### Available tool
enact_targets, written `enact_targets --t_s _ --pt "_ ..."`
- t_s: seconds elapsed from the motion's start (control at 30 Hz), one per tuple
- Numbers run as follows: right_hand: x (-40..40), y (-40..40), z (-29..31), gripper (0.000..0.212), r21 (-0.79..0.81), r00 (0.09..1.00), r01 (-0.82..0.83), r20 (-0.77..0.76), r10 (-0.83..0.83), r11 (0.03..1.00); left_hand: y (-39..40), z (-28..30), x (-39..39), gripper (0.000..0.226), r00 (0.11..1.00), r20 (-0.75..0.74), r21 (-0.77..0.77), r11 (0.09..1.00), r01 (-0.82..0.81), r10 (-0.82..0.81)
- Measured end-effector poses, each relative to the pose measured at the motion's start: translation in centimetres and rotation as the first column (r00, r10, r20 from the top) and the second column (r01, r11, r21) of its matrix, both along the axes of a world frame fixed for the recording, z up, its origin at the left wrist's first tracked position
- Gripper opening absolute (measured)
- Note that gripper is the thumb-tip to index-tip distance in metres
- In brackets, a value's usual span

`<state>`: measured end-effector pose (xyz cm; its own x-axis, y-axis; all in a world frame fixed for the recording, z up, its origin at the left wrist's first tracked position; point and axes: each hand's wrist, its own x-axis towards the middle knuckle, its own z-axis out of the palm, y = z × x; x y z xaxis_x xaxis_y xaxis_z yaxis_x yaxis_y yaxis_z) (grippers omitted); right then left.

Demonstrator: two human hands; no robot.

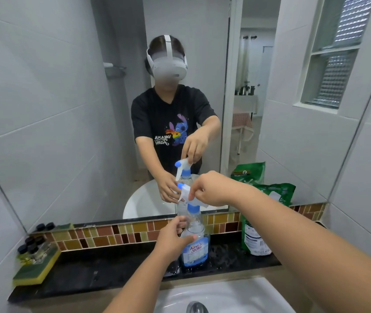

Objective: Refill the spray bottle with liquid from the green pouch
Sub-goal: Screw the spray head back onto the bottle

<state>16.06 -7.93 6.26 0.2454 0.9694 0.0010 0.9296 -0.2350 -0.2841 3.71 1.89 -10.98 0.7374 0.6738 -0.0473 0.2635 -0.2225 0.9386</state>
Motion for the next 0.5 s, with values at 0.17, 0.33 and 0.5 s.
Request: enact_targets --t_s 0.17,0.33,0.5 --pt "0.3 0.2 0.7 0.044 -0.062 0.992 -0.040 0.115 0.047 0.997 -0.1 0.0 0.0 0.046 1.000 -0.011 0.021 1.000 0.002 -0.001" --pt "0.4 0.7 1.3 0.041 -0.122 0.981 -0.072 0.170 0.092 0.990 -0.2 0.1 0.3 0.046 0.999 -0.031 0.072 0.997 -0.005 0.007" --pt "-0.2 1.5 1.3 0.037 -0.106 0.970 -0.062 0.227 0.085 0.992 -0.3 -0.2 0.7 0.046 0.999 -0.041 0.112 0.994 0.002 0.002"
